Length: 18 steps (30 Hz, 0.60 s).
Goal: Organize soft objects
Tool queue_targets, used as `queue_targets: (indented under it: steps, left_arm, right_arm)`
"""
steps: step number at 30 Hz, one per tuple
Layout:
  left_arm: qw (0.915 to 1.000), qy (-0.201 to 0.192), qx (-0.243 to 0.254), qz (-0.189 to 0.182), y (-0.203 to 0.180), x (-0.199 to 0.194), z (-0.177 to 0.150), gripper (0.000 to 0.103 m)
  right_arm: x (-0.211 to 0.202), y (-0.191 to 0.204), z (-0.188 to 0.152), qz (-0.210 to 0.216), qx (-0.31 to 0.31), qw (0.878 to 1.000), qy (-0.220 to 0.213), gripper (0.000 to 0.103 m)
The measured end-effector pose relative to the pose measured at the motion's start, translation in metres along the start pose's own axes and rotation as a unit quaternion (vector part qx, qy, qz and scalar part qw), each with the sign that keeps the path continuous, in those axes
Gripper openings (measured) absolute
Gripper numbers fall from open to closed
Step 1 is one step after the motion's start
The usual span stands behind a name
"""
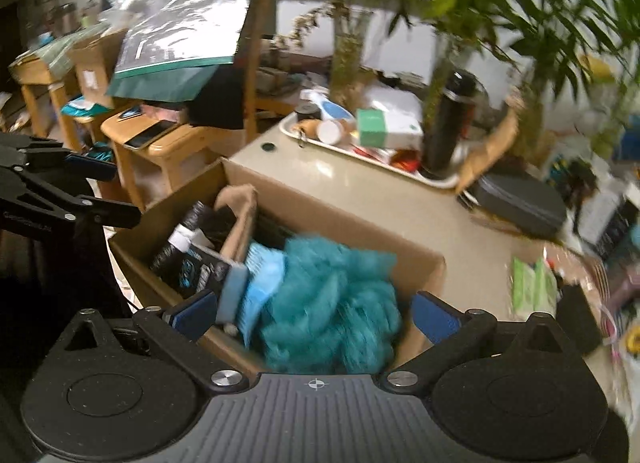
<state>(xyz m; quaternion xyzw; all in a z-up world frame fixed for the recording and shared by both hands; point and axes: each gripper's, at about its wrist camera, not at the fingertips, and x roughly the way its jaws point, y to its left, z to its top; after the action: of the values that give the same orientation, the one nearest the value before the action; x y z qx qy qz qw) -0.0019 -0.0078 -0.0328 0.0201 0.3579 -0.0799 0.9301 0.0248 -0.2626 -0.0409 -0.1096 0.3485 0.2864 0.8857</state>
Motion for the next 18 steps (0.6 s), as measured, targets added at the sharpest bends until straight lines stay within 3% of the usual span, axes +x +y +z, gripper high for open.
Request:
queue_targets:
  steps: [5, 9, 18]
  left_arm:
    - [0.9993, -0.014, -0.005, -0.033, -0.004, -0.005, -0.006, 0.096]
    - [0.9988, -0.013, 0.002, -0.048, -0.008, -0.006, -0.013, 0.103]
    - [0.9988, 0.019, 0.03, -0.035, -0.015, -0.002, -0.026, 0.103]
  right_arm:
    - [-0.006, -0.007, -0.021, -0.019, 0.032, 0.999, 0.017, 0.103]
    - [-0.008, -0.011, -0.034, -0.027, 0.054, 0.998, 0.034, 0.103]
    - [-0.005, -0.009, -0.048, -0.055, 0.061, 0.994, 0.069, 0.103]
